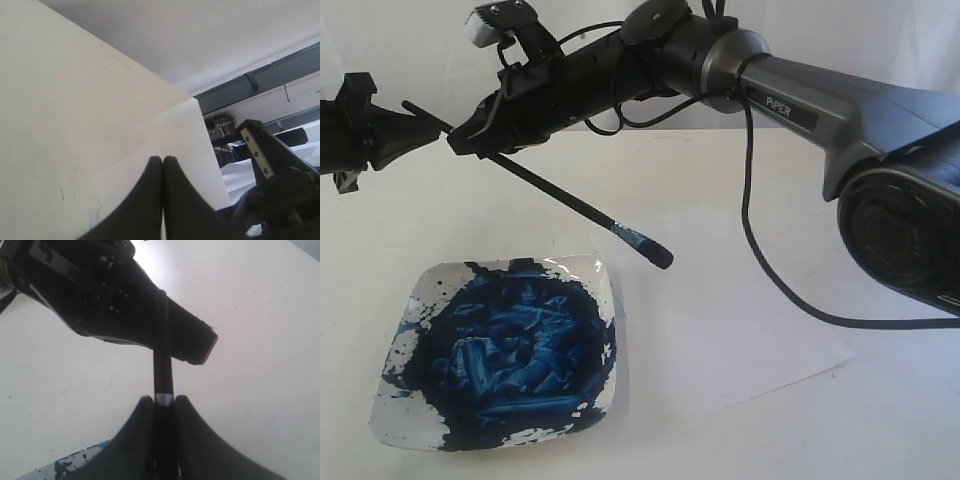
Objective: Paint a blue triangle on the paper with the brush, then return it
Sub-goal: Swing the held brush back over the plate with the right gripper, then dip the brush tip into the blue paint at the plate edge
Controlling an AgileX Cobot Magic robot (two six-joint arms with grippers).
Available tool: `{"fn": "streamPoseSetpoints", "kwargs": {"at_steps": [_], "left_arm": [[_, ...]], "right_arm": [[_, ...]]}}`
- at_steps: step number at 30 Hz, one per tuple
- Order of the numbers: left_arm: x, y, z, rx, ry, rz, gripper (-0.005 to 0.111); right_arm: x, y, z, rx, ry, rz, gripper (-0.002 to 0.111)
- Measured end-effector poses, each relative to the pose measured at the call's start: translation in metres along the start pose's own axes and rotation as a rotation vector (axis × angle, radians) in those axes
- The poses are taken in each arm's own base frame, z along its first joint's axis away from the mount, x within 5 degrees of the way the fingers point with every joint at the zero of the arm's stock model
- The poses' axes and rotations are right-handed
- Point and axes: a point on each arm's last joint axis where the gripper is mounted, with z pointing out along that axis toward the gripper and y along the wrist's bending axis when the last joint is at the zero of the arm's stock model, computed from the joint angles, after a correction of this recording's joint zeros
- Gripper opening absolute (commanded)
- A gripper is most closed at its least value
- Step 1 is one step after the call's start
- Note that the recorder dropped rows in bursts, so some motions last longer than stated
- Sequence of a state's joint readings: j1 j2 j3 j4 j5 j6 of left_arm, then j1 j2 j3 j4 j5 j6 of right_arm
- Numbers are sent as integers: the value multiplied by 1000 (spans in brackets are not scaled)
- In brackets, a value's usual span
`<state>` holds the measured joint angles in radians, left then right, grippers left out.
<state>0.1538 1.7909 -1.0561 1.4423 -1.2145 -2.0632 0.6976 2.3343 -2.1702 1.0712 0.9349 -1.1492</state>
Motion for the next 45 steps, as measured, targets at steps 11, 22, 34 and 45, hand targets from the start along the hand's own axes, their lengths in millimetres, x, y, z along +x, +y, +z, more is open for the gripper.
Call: {"fn": "streamPoseSetpoints", "kwargs": {"at_steps": [11,22,34,45], "left_arm": [[1,-7,-3,-2,21,34,0],[1,-8,-3,-3,24,-1,0],[-2,-16,-7,-6,14,24,0],[-3,-24,-11,-11,10,54,0]], "right_arm": [[5,-3,0,37,60,-50,0],[3,-4,2,61,47,-54,0],[9,-3,10,53,55,-47,0],[9,-1,11,40,60,-50,0]]}}
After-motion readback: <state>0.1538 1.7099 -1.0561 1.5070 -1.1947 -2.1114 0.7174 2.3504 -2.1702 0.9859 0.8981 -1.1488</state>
